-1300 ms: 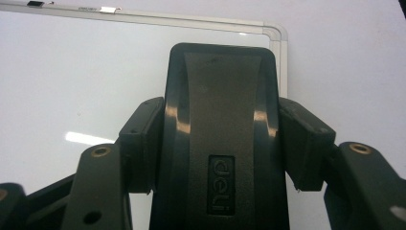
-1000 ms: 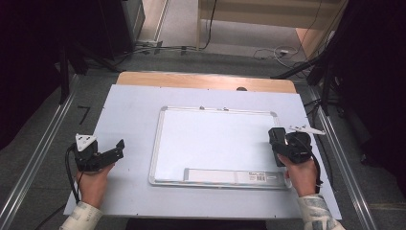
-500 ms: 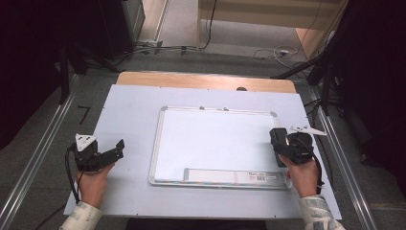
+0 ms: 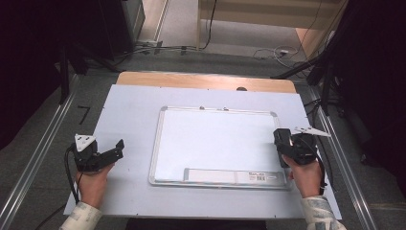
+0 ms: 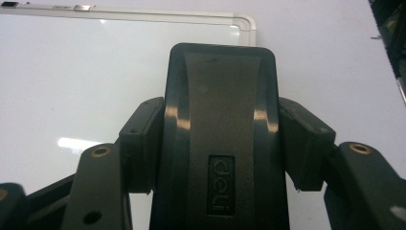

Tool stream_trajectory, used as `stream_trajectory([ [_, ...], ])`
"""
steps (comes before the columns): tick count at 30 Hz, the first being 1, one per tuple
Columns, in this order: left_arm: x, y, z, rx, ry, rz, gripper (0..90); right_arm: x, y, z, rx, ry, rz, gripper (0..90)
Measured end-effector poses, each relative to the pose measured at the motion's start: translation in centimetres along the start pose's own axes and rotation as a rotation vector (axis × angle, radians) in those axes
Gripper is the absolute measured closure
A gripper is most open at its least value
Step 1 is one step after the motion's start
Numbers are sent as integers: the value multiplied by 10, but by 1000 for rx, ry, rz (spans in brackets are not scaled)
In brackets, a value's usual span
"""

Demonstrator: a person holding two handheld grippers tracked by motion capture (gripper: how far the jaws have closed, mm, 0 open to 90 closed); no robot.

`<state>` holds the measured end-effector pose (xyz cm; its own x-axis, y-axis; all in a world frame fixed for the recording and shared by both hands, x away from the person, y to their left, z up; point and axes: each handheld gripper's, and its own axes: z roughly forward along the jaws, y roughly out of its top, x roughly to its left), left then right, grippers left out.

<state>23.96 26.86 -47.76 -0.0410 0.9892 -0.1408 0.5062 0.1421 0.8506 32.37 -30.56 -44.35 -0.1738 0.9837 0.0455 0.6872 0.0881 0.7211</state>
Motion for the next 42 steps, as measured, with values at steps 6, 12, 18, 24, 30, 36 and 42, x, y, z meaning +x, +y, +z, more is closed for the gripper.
stream_trajectory([
  [6, 0, 0, -1, 2, 2, 5, 70, -12, -4, -8, -11, -17, 25, 375],
  [12, -2, 0, 1, 5, 2, 11, 70, -13, -7, -4, 0, -30, 37, 375],
  [18, -3, 0, 2, 7, 2, 16, 70, 14, -7, 21, 50, -64, -16, 375],
  [24, -1, -1, 0, 8, 9, 9, 70, 24, -11, 46, 113, -84, -12, 372],
  [30, -1, -1, 0, 4, 7, 7, 70, 22, -13, 44, 104, -56, 6, 254],
  [36, 0, -1, -1, 3, 5, 4, 70, 15, -16, 15, 21, -26, -9, 210],
  [42, 0, 0, -2, 3, 9, 5, 70, -5, -25, -12, -50, -28, 21, 201],
])
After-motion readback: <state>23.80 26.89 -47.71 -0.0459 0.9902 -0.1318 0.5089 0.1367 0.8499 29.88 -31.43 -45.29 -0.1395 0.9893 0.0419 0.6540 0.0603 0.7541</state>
